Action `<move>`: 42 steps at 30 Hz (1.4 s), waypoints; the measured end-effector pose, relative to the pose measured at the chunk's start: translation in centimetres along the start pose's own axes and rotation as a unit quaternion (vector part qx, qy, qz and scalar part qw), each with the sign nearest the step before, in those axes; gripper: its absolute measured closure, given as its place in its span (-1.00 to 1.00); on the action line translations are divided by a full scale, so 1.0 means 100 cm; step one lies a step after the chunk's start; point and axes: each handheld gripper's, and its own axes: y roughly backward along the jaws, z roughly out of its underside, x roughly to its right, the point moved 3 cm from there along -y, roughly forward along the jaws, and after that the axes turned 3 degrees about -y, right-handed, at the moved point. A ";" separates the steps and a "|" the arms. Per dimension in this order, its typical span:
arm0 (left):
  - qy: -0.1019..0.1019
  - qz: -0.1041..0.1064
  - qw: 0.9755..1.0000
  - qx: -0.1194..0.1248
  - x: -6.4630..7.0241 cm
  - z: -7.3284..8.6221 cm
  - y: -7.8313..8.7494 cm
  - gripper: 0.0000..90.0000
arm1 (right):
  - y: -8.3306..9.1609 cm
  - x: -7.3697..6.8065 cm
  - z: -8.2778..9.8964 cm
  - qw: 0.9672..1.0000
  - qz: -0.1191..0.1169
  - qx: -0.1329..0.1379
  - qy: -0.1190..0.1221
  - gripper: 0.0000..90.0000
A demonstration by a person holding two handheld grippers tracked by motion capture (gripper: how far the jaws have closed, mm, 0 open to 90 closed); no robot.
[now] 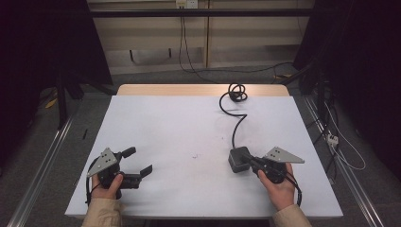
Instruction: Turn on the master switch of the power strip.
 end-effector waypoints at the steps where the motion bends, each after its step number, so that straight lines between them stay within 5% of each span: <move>1: -0.001 0.000 1.000 -0.001 0.000 0.000 0.000 -0.94 | 0.000 0.000 0.000 1.000 0.001 0.000 0.001 1.00; 42: 0.001 -0.003 1.000 0.001 0.000 0.000 0.000 -0.93 | 0.000 -0.002 0.001 1.000 0.005 -0.001 0.010 1.00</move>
